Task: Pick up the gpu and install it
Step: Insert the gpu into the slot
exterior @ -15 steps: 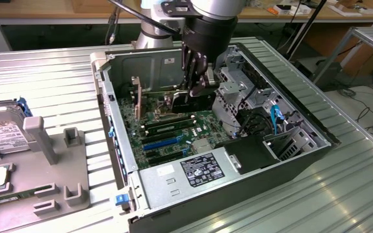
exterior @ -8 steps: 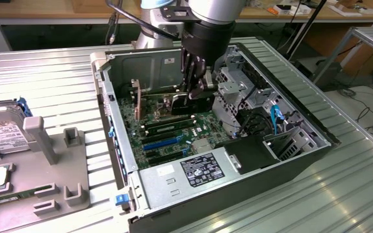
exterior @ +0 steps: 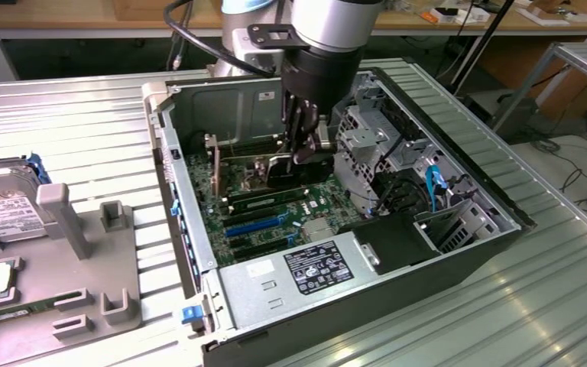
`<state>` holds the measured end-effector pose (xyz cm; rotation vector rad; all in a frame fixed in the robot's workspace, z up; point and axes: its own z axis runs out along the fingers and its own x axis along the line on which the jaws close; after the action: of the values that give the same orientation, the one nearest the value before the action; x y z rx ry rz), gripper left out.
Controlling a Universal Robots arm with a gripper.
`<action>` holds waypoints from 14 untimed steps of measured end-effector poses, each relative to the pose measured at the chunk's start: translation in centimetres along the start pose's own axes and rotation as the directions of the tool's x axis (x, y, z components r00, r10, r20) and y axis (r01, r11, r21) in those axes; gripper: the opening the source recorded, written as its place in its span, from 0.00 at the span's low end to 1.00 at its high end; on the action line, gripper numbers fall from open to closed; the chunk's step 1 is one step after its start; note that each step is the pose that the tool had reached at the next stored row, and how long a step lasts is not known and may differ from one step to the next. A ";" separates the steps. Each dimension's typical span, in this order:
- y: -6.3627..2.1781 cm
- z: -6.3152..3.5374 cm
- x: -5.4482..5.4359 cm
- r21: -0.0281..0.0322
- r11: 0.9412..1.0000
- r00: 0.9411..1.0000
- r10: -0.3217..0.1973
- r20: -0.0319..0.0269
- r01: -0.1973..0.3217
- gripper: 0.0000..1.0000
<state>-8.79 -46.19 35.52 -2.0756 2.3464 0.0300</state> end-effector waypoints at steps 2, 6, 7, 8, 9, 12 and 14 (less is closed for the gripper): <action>0.11 0.41 0.0 0.002 1.000 1.000 0.000 0.000 0.000 0.27; 0.19 0.84 0.0 0.003 1.000 1.000 -0.019 0.000 0.019 0.27; 0.20 0.95 0.0 0.003 0.999 0.999 -0.032 0.000 0.032 0.27; 0.21 1.09 0.0 0.002 0.999 0.999 -0.052 0.000 0.052 0.27; 0.22 1.14 0.0 0.002 0.998 0.998 -0.057 0.000 0.057 0.27; 0.37 1.40 0.1 0.003 0.998 0.998 -0.057 0.000 0.057 0.27; 0.62 1.76 0.1 0.004 0.998 0.998 -0.057 0.000 0.057 0.27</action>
<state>-9.44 -46.21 33.76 -2.1396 2.2838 0.0250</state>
